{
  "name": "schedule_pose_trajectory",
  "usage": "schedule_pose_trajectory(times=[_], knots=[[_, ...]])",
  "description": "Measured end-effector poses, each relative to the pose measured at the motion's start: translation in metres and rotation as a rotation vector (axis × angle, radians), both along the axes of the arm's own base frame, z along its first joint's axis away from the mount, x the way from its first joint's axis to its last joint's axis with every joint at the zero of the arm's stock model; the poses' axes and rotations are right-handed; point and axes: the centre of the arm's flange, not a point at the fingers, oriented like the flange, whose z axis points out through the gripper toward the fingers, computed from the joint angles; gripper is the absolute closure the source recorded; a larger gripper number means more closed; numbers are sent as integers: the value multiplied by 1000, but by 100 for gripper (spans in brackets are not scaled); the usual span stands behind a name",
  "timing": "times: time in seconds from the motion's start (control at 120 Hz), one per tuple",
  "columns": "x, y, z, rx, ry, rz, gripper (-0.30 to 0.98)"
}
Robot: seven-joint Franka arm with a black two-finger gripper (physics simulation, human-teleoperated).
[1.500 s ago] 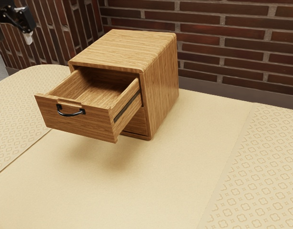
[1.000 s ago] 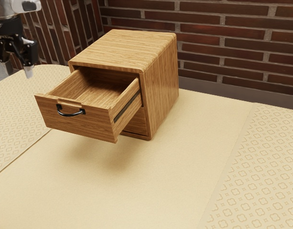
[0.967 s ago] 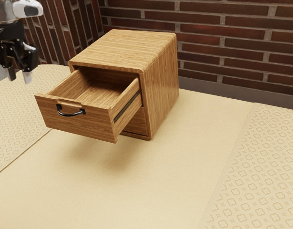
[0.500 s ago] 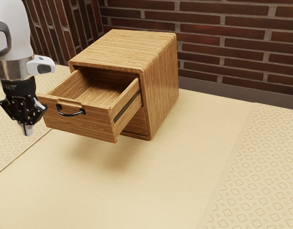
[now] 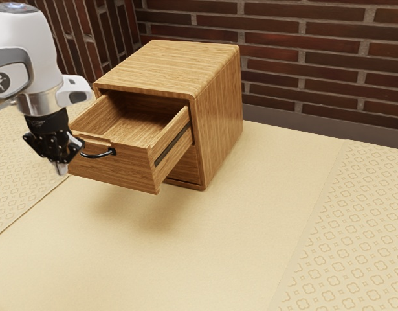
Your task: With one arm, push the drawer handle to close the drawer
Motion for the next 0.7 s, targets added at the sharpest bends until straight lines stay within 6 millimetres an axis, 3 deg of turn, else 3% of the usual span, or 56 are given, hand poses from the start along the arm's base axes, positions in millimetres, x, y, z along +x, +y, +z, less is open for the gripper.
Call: schedule_pose_trajectory(times=[0.358,0.7], knots=[[19,0,-8,37,-54,-3,79],[43,20,-34,15,-41,29,79]])
